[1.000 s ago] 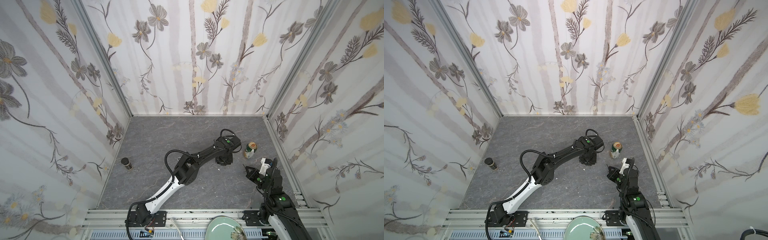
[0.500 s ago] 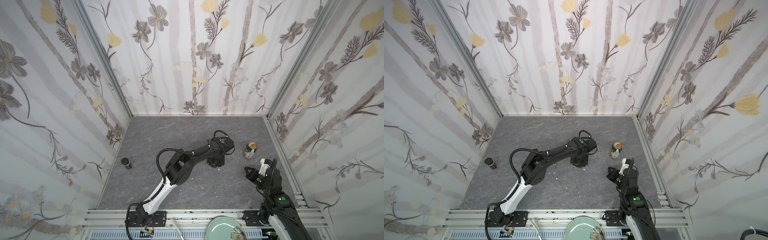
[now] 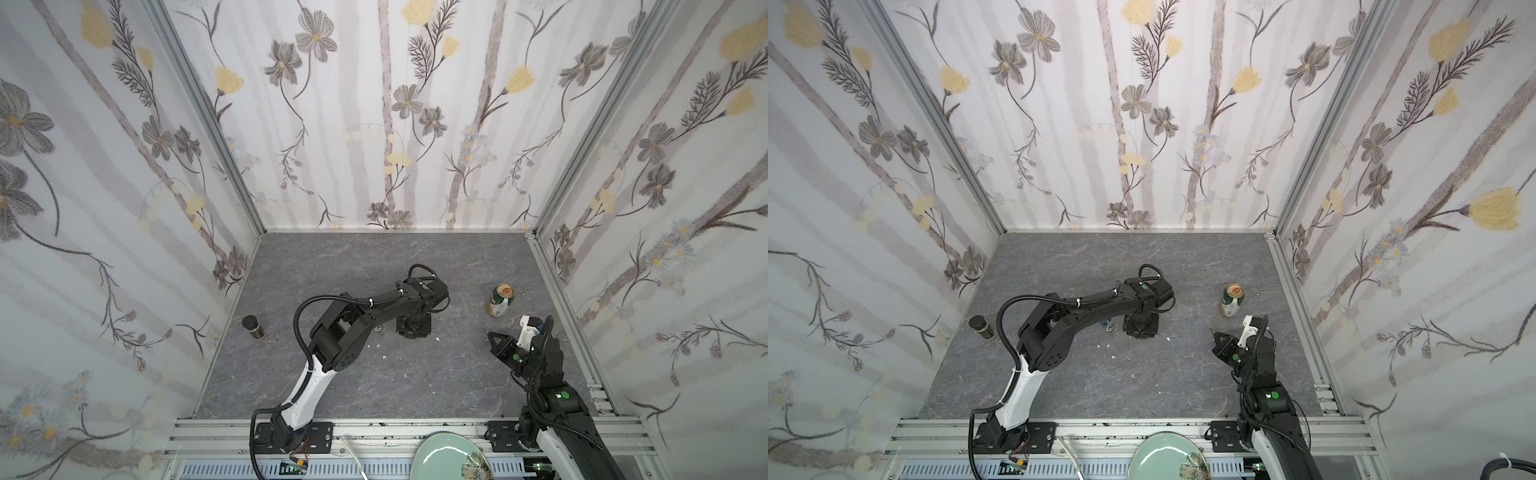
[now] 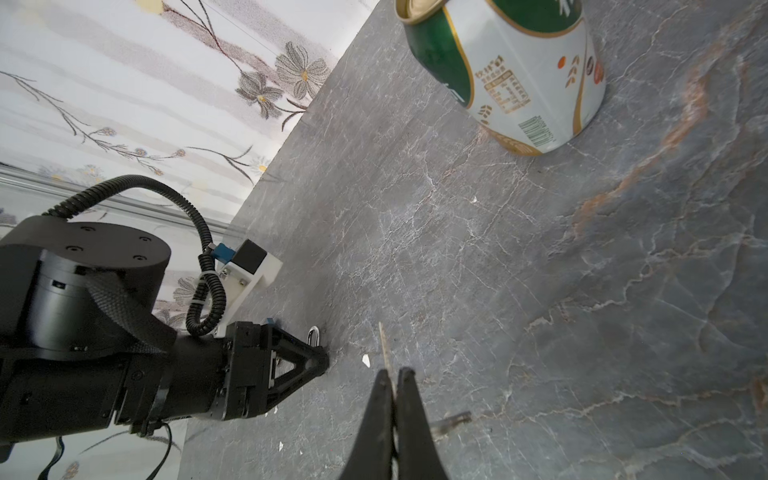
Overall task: Unlock with the key
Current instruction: 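Lift the black padlock with the left gripper while the right holds the key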
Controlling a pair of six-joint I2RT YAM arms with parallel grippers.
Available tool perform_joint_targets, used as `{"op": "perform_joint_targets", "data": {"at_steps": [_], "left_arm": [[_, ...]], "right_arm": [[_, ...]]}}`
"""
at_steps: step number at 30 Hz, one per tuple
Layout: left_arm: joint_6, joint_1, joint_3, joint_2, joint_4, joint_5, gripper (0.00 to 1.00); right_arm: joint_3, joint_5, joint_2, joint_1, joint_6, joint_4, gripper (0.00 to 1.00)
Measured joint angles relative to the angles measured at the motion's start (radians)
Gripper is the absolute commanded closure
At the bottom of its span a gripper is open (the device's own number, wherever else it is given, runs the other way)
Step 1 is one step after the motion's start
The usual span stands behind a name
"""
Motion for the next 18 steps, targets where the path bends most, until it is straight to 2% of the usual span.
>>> {"op": "perform_joint_targets", "data": {"at_steps": [4, 11, 18], "left_arm": [[-0.003, 0.014, -0.002, 0.0, 0.01, 0.003, 0.54], [-0.01, 0.018, 0.014, 0.013, 0.008, 0.003, 0.62], [-0.031, 0.016, 0.01, 0.011, 0.011, 0.011, 0.55]], "right_arm": [[0.0, 0.0, 0.006, 0.0, 0.0, 0.002, 1.0], [-0.003, 0.0, 0.019, 0.0, 0.0, 0.01, 1.0], [-0.01, -0.001, 0.035, 0.001, 0.0, 0.025, 1.0]]}}
